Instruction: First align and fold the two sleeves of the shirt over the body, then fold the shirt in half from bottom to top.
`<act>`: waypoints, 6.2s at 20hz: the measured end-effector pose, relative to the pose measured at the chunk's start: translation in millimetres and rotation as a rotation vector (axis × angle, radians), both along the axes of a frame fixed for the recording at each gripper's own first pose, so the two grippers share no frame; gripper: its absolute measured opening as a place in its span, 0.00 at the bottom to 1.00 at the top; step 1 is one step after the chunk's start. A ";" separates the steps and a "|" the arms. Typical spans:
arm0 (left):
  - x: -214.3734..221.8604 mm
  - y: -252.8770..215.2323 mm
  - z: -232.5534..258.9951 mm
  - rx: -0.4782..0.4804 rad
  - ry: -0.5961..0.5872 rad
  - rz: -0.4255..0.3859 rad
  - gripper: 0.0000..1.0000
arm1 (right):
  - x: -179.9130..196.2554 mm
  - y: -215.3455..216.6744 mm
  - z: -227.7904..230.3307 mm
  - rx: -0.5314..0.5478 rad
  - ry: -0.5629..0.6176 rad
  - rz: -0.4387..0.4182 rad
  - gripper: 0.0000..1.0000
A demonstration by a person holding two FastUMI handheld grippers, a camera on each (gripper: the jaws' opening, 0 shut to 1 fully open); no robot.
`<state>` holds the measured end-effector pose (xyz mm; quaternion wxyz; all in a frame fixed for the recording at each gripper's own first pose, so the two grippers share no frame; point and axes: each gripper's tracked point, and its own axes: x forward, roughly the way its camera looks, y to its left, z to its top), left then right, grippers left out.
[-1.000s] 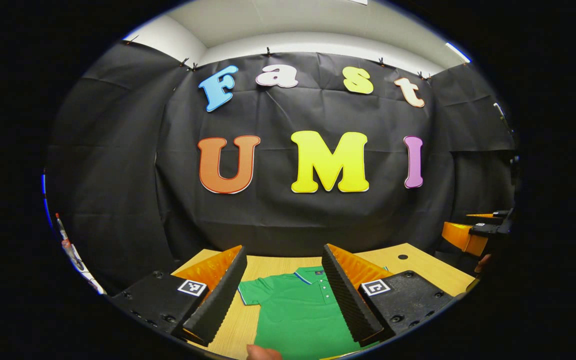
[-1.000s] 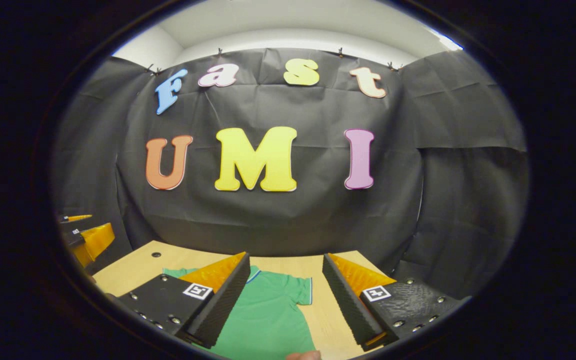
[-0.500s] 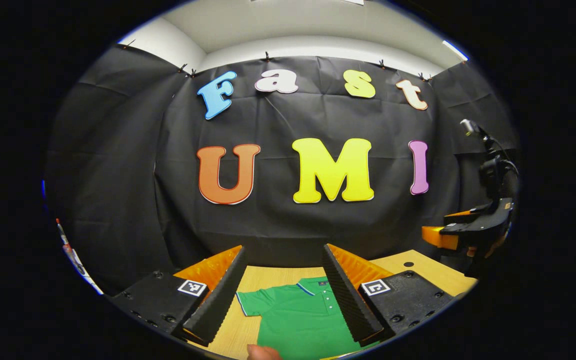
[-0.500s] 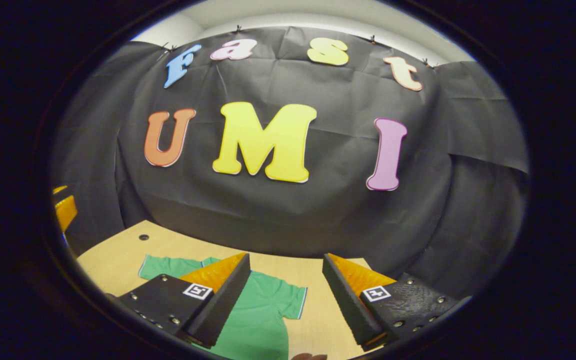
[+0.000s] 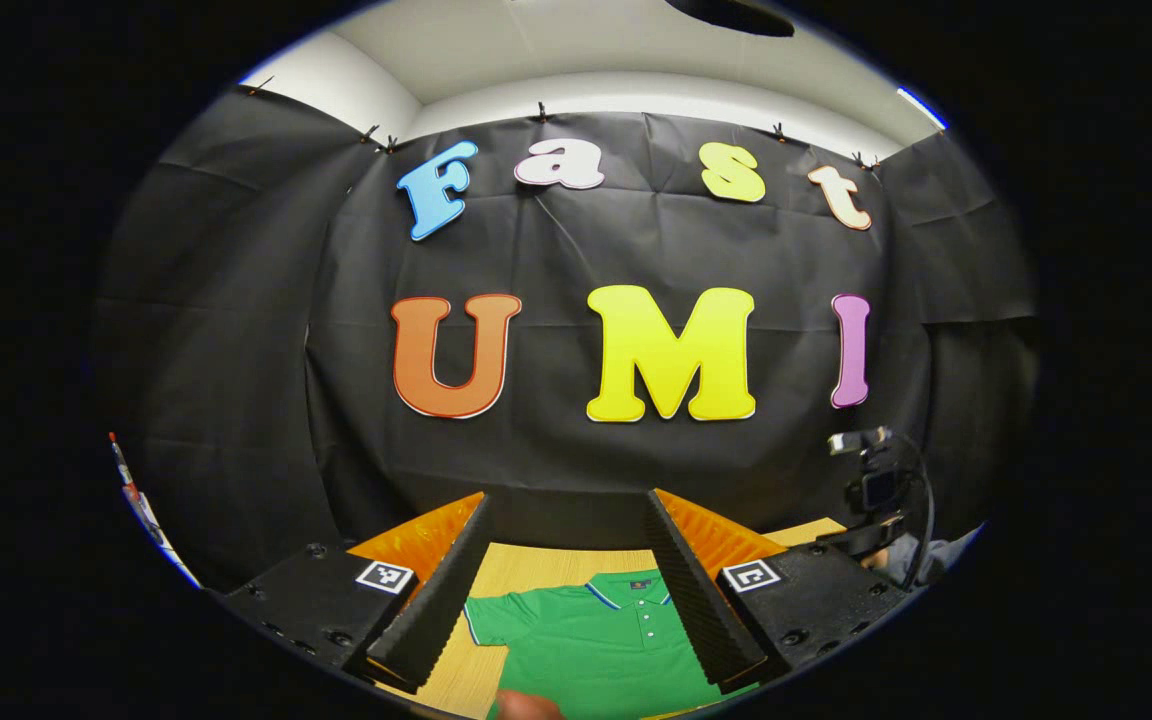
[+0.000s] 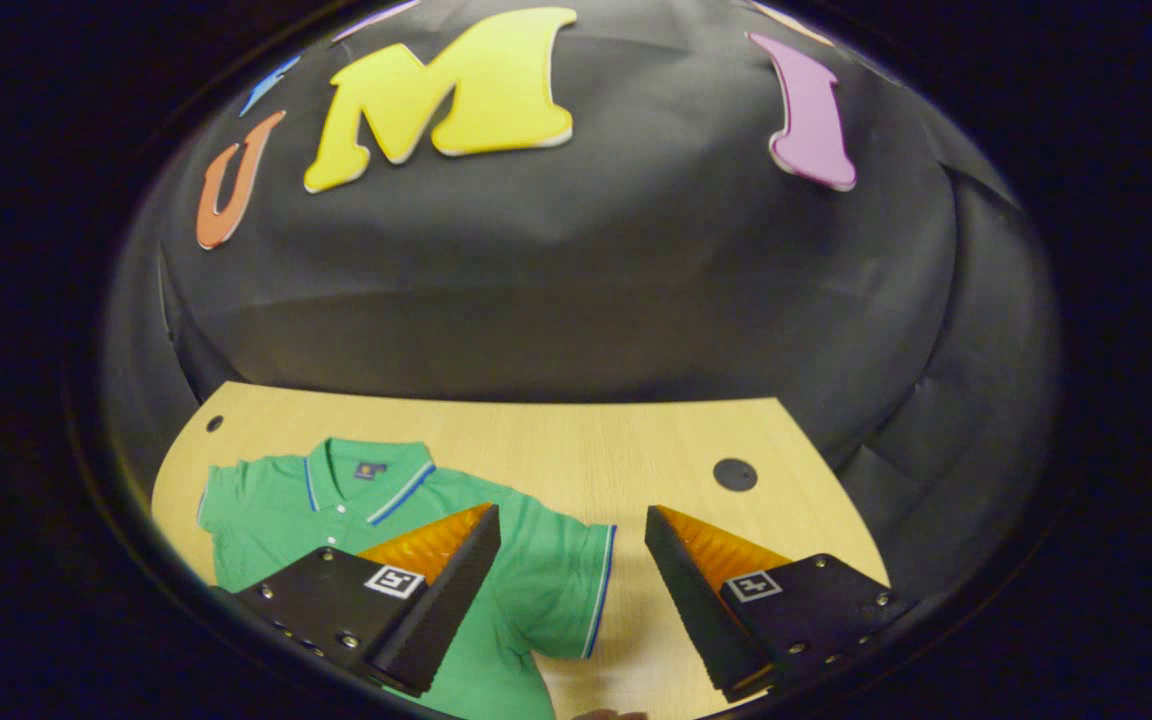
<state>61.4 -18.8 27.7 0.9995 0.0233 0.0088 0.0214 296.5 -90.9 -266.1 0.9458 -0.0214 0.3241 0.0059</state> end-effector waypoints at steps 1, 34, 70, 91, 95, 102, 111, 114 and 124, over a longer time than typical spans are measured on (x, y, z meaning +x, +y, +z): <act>1.4 -1.9 4.3 -0.015 -0.002 0.001 0.96 | 5.4 -6.1 -15.7 0.004 0.026 -0.012 0.94; 13.5 11.4 -38.0 -0.070 0.152 0.062 0.96 | 24.3 73.1 -48.0 0.124 0.083 0.085 0.04; 9.2 33.9 -45.8 -0.088 0.155 0.097 0.96 | -9.0 175.3 9.2 0.112 -0.074 0.268 0.98; 154.1 100.8 -234.9 0.094 0.396 0.059 0.97 | -141.1 65.6 211.8 0.060 -0.413 0.190 0.97; 171.8 126.0 -288.4 0.046 0.497 0.109 0.97 | -163.0 40.0 236.0 0.060 -0.448 0.151 0.97; 205.1 185.6 -311.8 -0.017 0.544 0.262 0.96 | -175.6 10.8 248.0 0.016 -0.457 0.117 0.97; 195.3 183.8 -369.4 -0.031 0.737 0.264 0.96 | -169.6 10.8 243.6 -0.012 -0.445 0.117 0.96; 195.4 182.4 -365.5 -0.095 0.711 0.280 1.00 | -168.8 11.3 245.4 -0.018 -0.447 0.118 0.97; 196.0 172.6 -367.1 -0.060 0.725 0.272 0.05 | -172.6 7.9 240.1 -0.031 -0.428 0.113 0.97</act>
